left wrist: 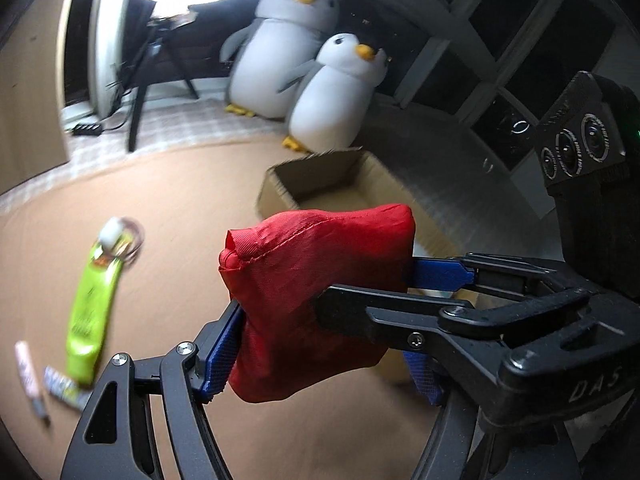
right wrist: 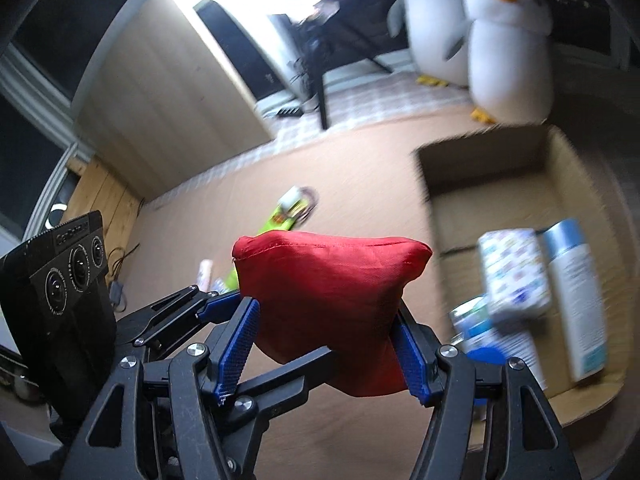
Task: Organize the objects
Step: 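Carry the red pouch into the box and release it, right gripper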
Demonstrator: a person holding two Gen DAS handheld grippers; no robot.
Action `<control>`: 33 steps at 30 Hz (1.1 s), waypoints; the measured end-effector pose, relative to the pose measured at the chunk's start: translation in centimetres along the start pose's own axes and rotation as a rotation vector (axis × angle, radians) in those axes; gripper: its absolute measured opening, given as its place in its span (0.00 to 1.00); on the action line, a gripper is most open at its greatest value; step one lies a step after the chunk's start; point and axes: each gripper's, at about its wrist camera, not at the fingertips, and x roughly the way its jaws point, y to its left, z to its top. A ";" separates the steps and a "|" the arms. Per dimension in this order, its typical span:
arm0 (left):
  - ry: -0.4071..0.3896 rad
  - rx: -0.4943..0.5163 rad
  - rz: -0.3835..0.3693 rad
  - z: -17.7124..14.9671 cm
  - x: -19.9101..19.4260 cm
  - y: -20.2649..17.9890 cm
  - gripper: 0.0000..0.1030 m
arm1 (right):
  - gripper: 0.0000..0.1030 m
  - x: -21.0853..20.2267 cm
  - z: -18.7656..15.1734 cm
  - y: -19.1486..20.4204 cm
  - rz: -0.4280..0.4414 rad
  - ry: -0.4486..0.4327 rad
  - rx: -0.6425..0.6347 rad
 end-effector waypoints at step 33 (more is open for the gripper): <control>0.034 0.077 0.046 5.7 8.7 -4.9 0.80 | 0.63 -2.4 4.3 -11.8 -0.156 -0.095 0.097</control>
